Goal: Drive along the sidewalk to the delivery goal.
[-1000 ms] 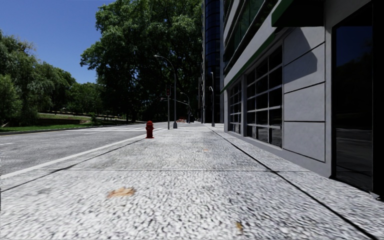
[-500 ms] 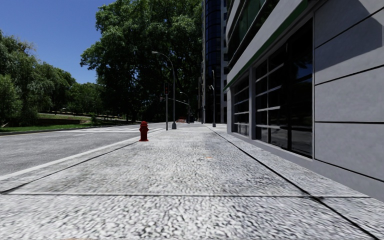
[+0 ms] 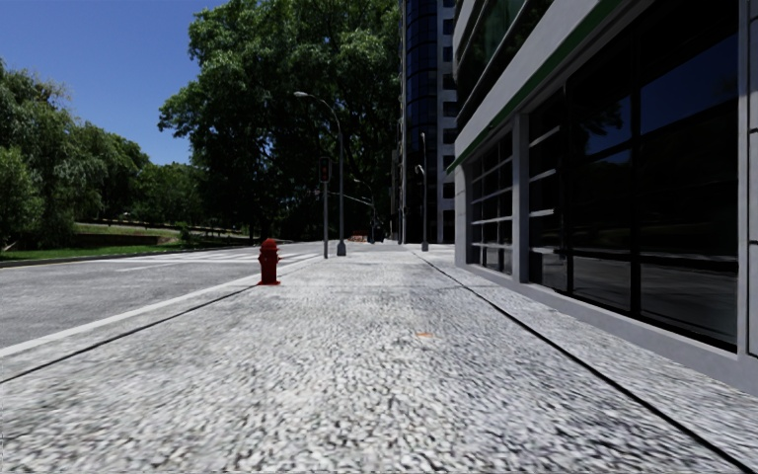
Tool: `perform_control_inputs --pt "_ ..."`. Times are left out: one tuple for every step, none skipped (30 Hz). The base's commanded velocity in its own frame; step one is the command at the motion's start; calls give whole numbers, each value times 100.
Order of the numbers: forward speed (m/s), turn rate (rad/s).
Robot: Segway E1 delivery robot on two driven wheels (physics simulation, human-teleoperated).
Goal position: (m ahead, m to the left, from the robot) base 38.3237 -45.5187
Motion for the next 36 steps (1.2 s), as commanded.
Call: perform_control_inputs --pt "200 0" --pt "200 0" --pt "200 0" --pt "200 0" --pt "200 0" --pt "200 0" --pt "200 0" --pt "200 0" --pt "200 0" --pt "200 0" --pt "200 0" --pt "200 0" --pt "200 0" --pt "200 0" --pt "200 0" --pt "200 0" --pt "200 -8" --pt "200 -15" --pt "200 -15" --pt "200 -25" --pt "200 -27" --pt "200 -29" --pt "200 -29" --pt "200 -36" --pt "200 -44" --pt "200 -47" --pt "200 -47" --pt "200 -48" --pt "200 -48" --pt "200 -48" --pt "200 -48" --pt "200 -48" --pt "200 -48" --pt "200 -40" --pt "200 -13" --pt "200 -13"
